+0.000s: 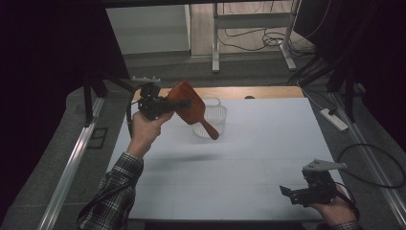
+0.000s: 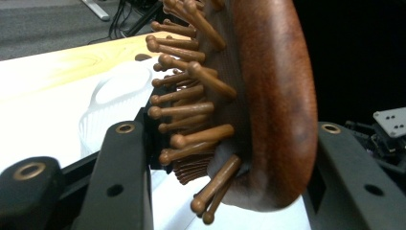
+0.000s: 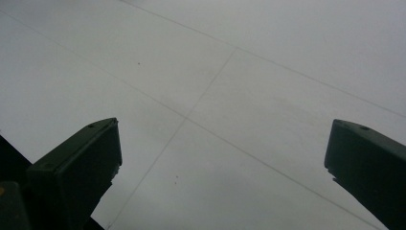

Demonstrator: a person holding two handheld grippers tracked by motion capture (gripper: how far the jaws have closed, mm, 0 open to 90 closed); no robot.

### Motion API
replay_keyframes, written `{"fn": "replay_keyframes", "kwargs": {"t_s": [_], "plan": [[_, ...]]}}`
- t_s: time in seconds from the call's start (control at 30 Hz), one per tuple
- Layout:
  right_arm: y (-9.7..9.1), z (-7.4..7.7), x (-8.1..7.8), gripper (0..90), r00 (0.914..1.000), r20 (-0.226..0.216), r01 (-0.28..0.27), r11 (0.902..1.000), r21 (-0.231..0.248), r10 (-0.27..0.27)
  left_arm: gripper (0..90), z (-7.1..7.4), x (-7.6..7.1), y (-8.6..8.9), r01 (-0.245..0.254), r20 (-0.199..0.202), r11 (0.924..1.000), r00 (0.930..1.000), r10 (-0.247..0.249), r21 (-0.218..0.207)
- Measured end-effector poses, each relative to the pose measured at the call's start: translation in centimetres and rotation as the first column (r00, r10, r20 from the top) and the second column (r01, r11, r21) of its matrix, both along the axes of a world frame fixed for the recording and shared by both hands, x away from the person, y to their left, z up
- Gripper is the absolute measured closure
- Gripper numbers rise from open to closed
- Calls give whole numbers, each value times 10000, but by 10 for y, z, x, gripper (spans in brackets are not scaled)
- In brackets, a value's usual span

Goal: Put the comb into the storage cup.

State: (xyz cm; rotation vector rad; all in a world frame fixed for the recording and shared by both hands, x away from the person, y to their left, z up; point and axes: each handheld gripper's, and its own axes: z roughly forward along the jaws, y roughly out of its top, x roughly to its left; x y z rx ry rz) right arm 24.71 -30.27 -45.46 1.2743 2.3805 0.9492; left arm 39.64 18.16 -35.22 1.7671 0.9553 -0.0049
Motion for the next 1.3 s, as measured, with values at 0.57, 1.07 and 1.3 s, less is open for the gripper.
{"fn": "replay_keyframes", "kwargs": {"t_s": [0.57,1.07,1.3], "plan": [[-11,2,-7,0,9990,-11,443,9989,-179,-443,531,14,13,13,-835,154,9965,9964,835,-45],[-12,2,-8,0,9990,-18,440,9990,-113,-441,532,13,35,9,-1421,115,9899,9898,1420,6],[-11,2,-8,0,9993,-27,373,9991,-182,-374,532,8,45,3,-1613,96,9869,9869,1613,59]]}}
